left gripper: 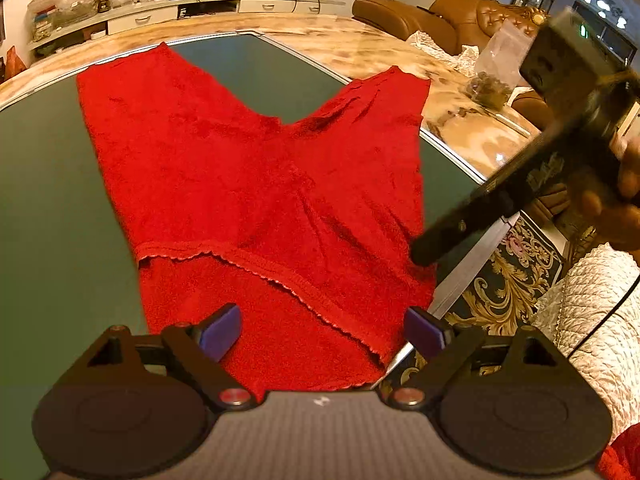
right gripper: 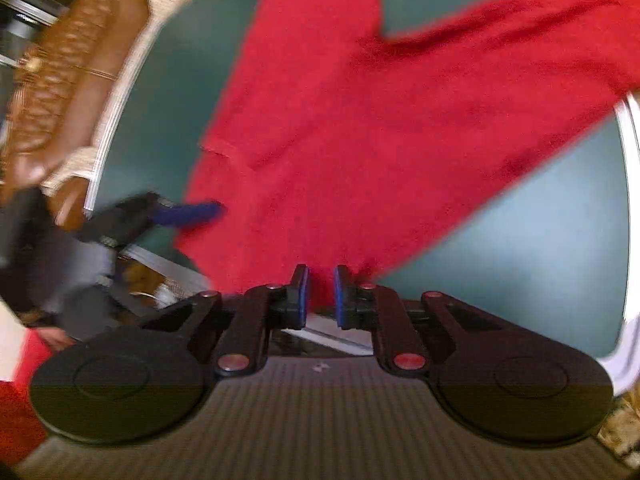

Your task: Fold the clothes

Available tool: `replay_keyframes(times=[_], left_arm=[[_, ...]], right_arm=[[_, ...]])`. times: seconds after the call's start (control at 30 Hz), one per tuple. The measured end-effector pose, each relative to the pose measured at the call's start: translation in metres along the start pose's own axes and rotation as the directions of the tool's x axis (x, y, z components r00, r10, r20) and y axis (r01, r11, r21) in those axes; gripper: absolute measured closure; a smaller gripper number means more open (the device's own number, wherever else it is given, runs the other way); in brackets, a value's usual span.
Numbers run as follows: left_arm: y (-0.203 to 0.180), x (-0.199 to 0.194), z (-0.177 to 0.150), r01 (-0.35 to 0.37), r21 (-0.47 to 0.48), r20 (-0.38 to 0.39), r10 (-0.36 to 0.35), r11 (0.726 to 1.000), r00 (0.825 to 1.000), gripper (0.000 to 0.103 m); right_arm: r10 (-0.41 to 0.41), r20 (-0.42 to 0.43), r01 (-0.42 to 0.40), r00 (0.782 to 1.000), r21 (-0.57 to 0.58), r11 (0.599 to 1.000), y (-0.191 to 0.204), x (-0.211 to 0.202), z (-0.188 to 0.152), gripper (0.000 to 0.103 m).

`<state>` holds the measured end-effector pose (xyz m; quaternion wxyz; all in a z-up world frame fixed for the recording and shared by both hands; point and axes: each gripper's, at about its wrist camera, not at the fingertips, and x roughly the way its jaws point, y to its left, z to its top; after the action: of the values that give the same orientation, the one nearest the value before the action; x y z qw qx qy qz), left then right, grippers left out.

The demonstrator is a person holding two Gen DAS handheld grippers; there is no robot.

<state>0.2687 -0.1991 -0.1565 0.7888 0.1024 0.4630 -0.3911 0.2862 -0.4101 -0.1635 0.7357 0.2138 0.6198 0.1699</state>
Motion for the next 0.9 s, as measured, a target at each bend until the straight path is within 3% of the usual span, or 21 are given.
replay_keyframes(times=[0.1, 0.2, 0.3, 0.37, 0.43, 0.53, 0.6, 0.73, 0.9], left_arm=[[-0.003, -0.001, 0.0, -0.022, 0.012, -0.018, 0.022, 1.0, 1.0, 0.01], [-0.008, -0.004, 0.001, -0.045, 0.012, -0.036, 0.046, 0.999, 0.998, 0.01], [-0.014, -0.013, 0.003, -0.069, 0.021, -0.017, 0.069, 0.997, 0.997, 0.01], [-0.017, -0.016, 0.008, -0.074, 0.008, 0.002, 0.074, 0.997, 0.997, 0.01], [-0.019, -0.014, 0.015, -0.07, -0.015, 0.015, 0.07, 0.997, 0.997, 0.01], [-0.022, -0.006, 0.026, -0.06, -0.046, 0.027, 0.061, 0.997, 0.998, 0.01], [-0.026, 0.001, 0.033, -0.046, -0.056, 0.029, 0.048, 0.997, 0.998, 0.01], [-0.034, 0.013, 0.043, -0.039, -0.039, 0.032, 0.041, 0.998, 0.999, 0.01], [-0.039, 0.021, 0.044, -0.041, -0.038, 0.027, 0.042, 0.998, 0.999, 0.01]], right_arm=[[0.048, 0.002, -0.048, 0.999, 0.059, 0.997, -0.014, -0.004, -0.007, 0.088], [0.01, 0.026, -0.01, 1.0, 0.026, 1.0, -0.017, -0.014, -0.009, 0.087], [-0.059, 0.155, 0.052, 0.986, 0.053, 0.997, -0.036, -0.044, 0.003, 0.087], [-0.141, 0.269, 0.095, 0.953, 0.177, 0.98, -0.07, -0.072, 0.012, 0.08], [-0.234, 0.37, 0.112, 0.899, 0.323, 0.94, -0.111, -0.101, 0.024, 0.073], [-0.367, 0.433, 0.104, 0.823, 0.521, 0.847, -0.176, -0.131, 0.042, 0.073], [-0.461, 0.421, 0.136, 0.781, 0.606, 0.784, -0.211, -0.143, 0.056, 0.073], [-0.538, 0.376, 0.141, 0.754, 0.708, 0.692, -0.256, -0.149, 0.09, 0.073], [-0.587, 0.351, 0.164, 0.73, 0.743, 0.649, -0.275, -0.142, 0.114, 0.071]])
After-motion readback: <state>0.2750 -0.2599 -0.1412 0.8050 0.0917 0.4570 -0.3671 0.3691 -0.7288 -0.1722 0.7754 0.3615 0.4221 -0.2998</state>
